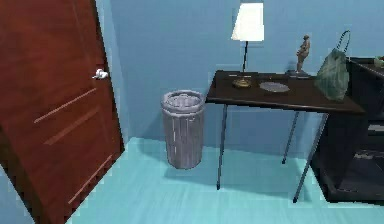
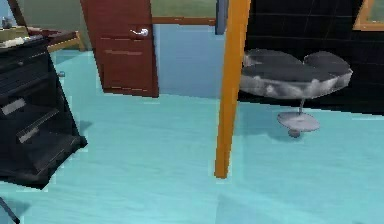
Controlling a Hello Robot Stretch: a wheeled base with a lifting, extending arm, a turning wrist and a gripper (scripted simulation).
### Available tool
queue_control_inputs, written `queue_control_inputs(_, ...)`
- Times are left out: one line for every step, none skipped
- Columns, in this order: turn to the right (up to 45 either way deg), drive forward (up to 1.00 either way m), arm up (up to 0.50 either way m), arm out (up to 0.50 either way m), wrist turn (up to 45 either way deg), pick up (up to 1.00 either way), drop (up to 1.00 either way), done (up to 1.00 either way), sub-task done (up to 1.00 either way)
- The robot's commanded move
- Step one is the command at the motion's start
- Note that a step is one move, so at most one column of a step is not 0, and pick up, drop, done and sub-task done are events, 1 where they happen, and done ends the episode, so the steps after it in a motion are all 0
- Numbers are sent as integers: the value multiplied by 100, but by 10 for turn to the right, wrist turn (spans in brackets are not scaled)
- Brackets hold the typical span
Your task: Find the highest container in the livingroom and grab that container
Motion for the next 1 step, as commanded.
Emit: queue_control_inputs(-450, 0, 0, 0, 0, 0, 0, 0, 0)
